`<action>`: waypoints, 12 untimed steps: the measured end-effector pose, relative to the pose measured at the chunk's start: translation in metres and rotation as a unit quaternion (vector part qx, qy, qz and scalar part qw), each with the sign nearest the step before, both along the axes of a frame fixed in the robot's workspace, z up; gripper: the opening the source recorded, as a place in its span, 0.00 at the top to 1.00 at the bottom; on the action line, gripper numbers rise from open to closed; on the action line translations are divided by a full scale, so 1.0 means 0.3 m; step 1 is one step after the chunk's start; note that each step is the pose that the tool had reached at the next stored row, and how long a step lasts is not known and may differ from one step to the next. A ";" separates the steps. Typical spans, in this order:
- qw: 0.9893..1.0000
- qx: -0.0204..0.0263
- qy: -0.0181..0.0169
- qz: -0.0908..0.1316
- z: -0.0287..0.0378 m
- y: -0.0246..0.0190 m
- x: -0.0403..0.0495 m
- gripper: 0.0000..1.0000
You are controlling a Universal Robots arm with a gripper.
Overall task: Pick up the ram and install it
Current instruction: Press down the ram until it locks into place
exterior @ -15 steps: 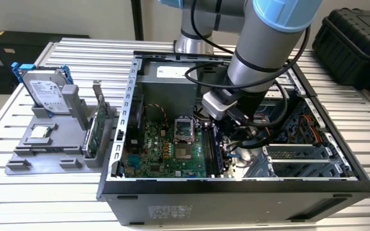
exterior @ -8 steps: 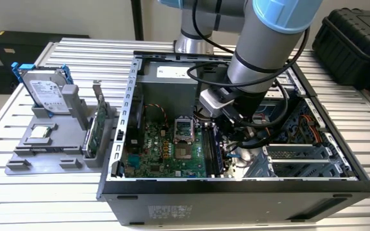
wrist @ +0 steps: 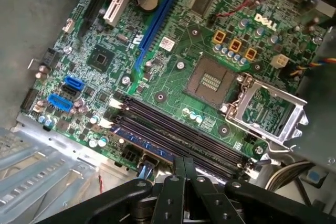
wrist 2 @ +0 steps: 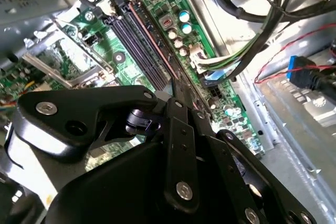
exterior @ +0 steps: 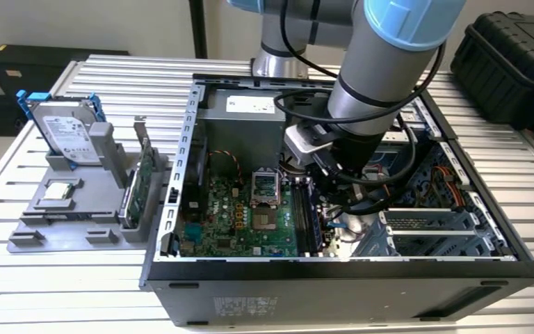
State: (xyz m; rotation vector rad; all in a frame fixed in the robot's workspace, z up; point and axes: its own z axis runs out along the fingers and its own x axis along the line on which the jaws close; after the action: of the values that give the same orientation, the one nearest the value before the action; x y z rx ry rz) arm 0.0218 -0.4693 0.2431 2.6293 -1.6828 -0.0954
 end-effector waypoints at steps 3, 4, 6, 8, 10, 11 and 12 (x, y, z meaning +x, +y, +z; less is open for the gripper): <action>1.000 0.000 0.000 -0.021 -0.002 0.000 0.000 1.00; 1.000 0.000 0.000 -0.029 -0.002 0.000 0.000 1.00; 0.999 0.000 0.000 -0.042 -0.003 0.000 0.000 1.00; 0.998 0.000 0.000 -0.056 -0.004 0.000 0.000 1.00; 0.998 0.000 0.000 -0.069 -0.004 0.000 0.000 1.00; 0.997 0.000 0.000 -0.076 -0.005 0.000 0.000 1.00; 0.997 0.000 0.000 -0.082 -0.005 0.000 -0.001 1.00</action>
State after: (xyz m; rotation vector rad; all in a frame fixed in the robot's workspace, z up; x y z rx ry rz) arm 0.0217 -0.4693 0.2416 2.4863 -1.8958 -0.0975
